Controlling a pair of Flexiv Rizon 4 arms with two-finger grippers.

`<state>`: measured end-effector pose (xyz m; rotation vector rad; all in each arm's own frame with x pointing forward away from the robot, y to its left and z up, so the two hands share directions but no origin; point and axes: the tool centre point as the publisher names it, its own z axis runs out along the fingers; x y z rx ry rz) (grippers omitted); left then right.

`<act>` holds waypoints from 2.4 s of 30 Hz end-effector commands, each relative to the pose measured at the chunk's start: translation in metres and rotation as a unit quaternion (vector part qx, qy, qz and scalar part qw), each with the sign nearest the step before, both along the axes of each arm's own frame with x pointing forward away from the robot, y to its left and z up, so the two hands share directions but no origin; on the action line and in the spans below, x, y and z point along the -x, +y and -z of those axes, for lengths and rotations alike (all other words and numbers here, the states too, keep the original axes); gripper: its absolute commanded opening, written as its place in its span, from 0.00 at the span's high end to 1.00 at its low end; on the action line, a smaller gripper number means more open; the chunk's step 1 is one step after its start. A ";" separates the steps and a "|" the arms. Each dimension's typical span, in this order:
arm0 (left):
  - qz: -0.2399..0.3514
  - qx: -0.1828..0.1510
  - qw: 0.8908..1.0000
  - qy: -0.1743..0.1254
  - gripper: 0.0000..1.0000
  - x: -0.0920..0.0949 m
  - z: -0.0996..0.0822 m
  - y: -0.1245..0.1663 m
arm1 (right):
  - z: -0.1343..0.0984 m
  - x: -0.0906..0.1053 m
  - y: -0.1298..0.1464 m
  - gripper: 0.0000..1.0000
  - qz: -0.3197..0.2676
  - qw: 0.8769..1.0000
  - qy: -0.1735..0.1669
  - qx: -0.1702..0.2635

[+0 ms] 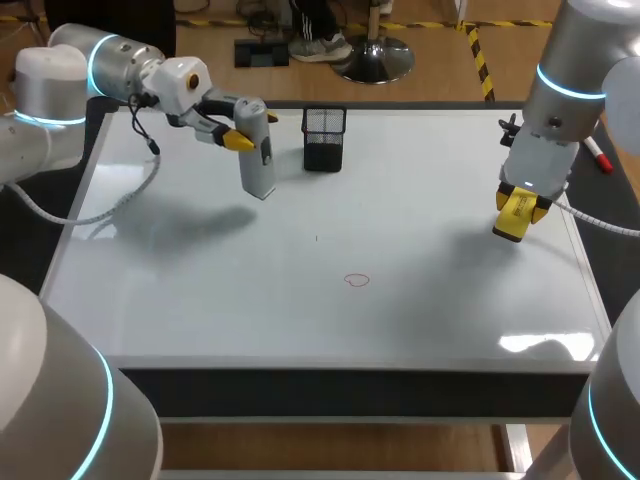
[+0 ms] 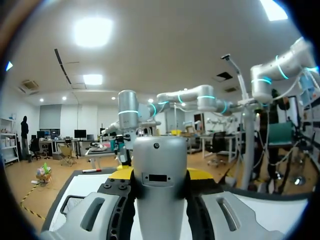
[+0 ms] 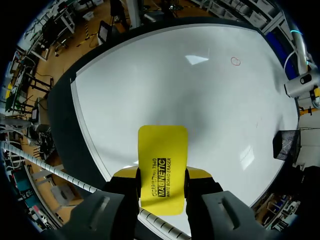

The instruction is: Pick up the inspection probe, press it on each red-marked spot on the whiteboard one by one, put down the probe, pick up the eraser, and wipe off all the red marks.

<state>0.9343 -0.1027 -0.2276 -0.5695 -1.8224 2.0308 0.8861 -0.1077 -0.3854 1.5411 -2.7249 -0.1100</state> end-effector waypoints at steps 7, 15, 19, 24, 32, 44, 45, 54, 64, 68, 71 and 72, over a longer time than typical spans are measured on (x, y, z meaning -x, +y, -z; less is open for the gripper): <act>-0.001 -0.002 1.000 0.007 1.00 -0.019 0.005 0.017 | 0.000 0.000 -0.001 1.00 -0.001 1.000 0.000 0.001; -0.011 -0.005 1.000 0.013 1.00 -0.024 0.007 0.025 | 0.000 0.000 -0.001 1.00 -0.001 1.000 0.000 0.001; -0.011 -0.005 1.000 0.013 1.00 -0.024 0.007 0.025 | 0.000 0.000 -0.001 1.00 -0.001 1.000 0.000 0.001; -0.011 -0.005 1.000 0.013 1.00 -0.024 0.007 0.025 | 0.000 0.000 -0.001 1.00 -0.001 1.000 0.000 0.001; -0.011 -0.005 1.000 0.013 1.00 -0.024 0.007 0.025 | 0.000 0.000 -0.001 1.00 -0.001 1.000 0.000 0.001; -0.011 -0.005 1.000 0.013 1.00 -0.024 0.007 0.025 | -0.005 0.027 0.027 1.00 -0.003 0.999 0.015 0.040; -0.011 -0.005 1.000 0.013 1.00 -0.024 0.007 0.025 | -0.005 0.031 0.032 1.00 0.002 0.999 0.021 0.039; -0.011 -0.005 1.000 0.013 1.00 -0.024 0.007 0.025 | 0.000 0.068 0.095 1.00 -0.068 0.997 -0.002 0.042; -0.011 -0.005 1.000 0.013 1.00 -0.024 0.007 0.025 | 0.002 0.090 0.169 1.00 -0.140 0.989 -0.004 0.051; -0.011 -0.005 1.000 0.013 1.00 -0.024 0.007 0.025 | 0.004 0.093 0.196 1.00 -0.171 0.984 -0.007 0.041; -0.011 -0.005 1.000 0.013 1.00 -0.024 0.007 0.025 | 0.011 0.093 0.215 1.00 -0.190 0.981 -0.006 0.040; -0.011 -0.005 1.000 0.013 1.00 -0.024 0.007 0.025 | 0.013 0.093 0.221 1.00 -0.196 0.980 -0.006 0.041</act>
